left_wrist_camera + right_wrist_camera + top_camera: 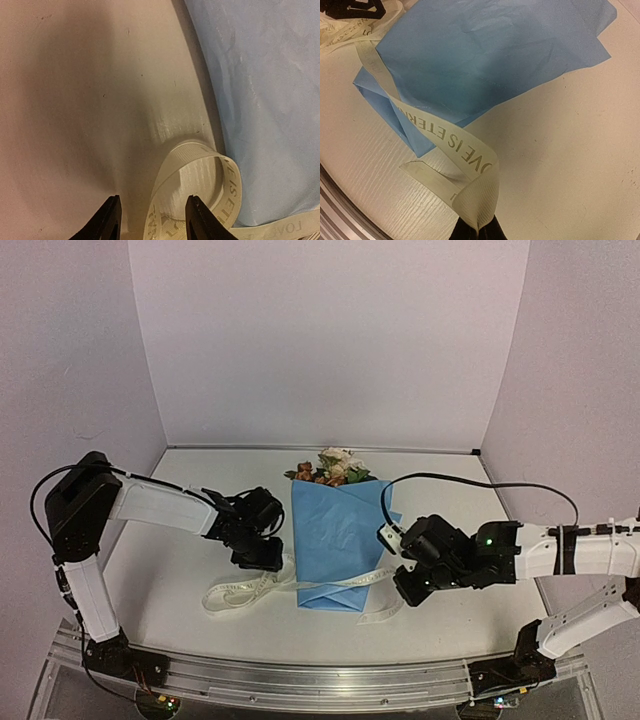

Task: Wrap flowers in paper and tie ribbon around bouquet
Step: Straighten the ribbon at the center of the board.

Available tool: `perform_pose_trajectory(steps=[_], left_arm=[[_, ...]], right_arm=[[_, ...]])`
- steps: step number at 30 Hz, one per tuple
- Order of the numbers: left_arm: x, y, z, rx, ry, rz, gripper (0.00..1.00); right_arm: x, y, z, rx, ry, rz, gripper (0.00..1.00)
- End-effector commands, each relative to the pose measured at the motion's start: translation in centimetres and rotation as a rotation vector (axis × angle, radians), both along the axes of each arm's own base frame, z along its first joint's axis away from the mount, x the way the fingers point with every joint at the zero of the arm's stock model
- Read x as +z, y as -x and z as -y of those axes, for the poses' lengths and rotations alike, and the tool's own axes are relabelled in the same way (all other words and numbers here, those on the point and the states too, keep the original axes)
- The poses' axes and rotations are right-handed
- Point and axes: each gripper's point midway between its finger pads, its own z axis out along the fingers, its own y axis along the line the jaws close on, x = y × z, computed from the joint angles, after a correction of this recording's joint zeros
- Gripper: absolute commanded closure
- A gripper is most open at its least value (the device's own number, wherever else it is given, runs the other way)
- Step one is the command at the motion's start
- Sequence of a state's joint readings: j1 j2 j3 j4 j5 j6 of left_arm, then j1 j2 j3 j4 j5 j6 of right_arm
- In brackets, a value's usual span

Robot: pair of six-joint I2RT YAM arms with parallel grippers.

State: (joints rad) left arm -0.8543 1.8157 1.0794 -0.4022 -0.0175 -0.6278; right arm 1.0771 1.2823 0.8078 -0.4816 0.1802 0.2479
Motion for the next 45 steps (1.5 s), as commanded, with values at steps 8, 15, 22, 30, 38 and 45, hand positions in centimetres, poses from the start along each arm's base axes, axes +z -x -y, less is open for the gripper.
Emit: perform_pose_trajectory(steps=[8, 15, 22, 30, 38, 45], left_arm=[[1.4, -2.0, -1.9, 0.137, -0.030, 0.079, 0.99], [16.9, -5.0, -15.7, 0.516, -0.121, 0.441, 1.00], [27.5, -0.6, -26.7, 0.810, -0.184, 0.716, 1.00], [27.8, 3.6, -30.4, 0.922, -0.149, 0.728, 1.00], [22.8, 1.9, -21.5, 0.549, 0.178, 0.611, 0.91], [15.4, 0.8, -12.7, 0.298, 0.387, 0.386, 0.39]], right_arm=[[1.5, -1.0, 1.9, -0.068, 0.016, 0.095, 1.00], [6.1, -2.8, 7.8, -0.182, 0.179, 0.321, 1.00], [11.0, -3.4, 14.9, -0.300, 0.296, 0.470, 1.00], [13.1, -1.2, 21.3, -0.394, 0.368, 0.484, 1.00], [11.2, 0.5, 22.3, -0.405, 0.331, 0.391, 1.00], [12.6, 0.3, 25.7, -0.521, 0.519, 0.478, 1.00]])
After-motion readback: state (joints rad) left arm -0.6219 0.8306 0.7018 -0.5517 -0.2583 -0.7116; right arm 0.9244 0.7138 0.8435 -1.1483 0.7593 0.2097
